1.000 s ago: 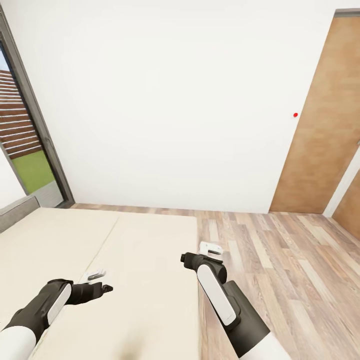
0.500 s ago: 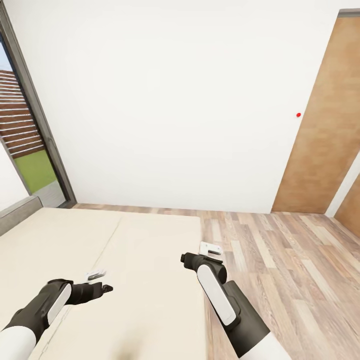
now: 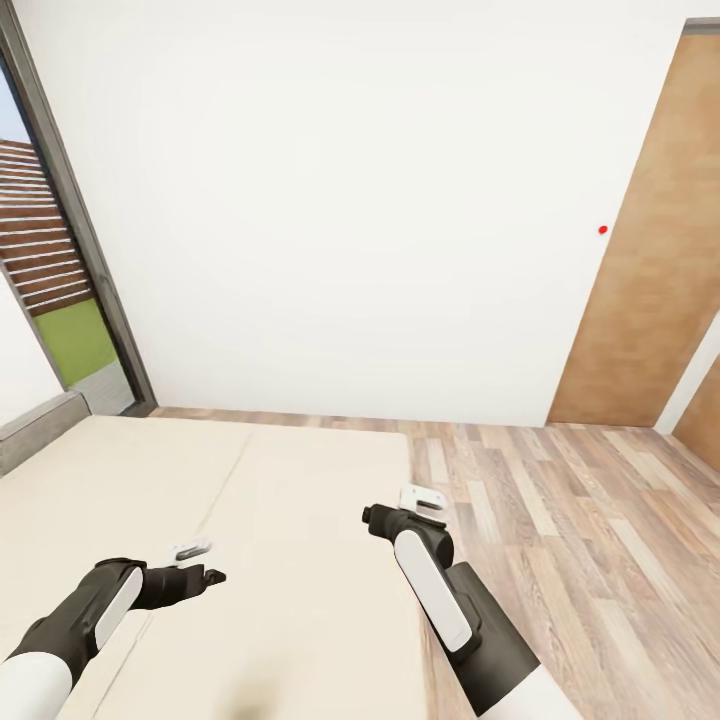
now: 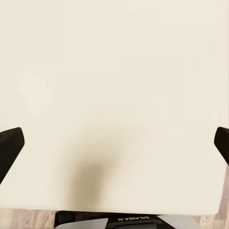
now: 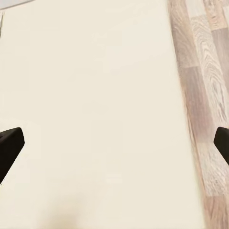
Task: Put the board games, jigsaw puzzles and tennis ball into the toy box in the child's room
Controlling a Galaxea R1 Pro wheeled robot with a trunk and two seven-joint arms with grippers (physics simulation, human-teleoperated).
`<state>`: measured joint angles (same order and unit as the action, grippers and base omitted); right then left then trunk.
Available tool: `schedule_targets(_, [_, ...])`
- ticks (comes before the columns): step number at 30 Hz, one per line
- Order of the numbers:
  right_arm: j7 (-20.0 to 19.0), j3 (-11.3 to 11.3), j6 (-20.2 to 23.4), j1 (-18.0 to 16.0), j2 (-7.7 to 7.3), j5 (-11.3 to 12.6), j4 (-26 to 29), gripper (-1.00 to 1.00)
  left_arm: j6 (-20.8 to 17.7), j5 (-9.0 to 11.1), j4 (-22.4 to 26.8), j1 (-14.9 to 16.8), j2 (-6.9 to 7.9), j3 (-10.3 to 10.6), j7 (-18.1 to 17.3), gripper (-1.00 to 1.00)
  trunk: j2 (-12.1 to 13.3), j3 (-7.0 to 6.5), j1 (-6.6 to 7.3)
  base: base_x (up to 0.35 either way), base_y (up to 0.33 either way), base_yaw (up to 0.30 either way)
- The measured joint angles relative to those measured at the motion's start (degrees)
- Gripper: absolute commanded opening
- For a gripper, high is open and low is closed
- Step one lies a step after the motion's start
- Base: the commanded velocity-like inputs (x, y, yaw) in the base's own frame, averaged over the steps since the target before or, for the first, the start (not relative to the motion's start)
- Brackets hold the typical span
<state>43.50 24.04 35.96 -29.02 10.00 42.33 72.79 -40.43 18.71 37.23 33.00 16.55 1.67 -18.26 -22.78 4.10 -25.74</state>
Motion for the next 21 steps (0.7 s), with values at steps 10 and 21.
schedule_targets(10, [0.0, 0.0, -1.5, 0.1, 0.00, 0.3, 0.0, 1.00, 0.0, 0.0, 0.0, 0.0, 0.00, 0.0, 0.0, 1.00, 0.0, 0.00, 0.00, 0.000, 0.136, 0.000])
schedule_targets(21, [0.0, 0.1, -1.7, 0.1, 0.00, 0.4, 0.0, 1.00, -0.1, 0.0, 0.0, 0.0, 0.00, 0.0, 0.0, 1.00, 0.0, 0.00, 0.00, 0.000, 0.130, 0.000])
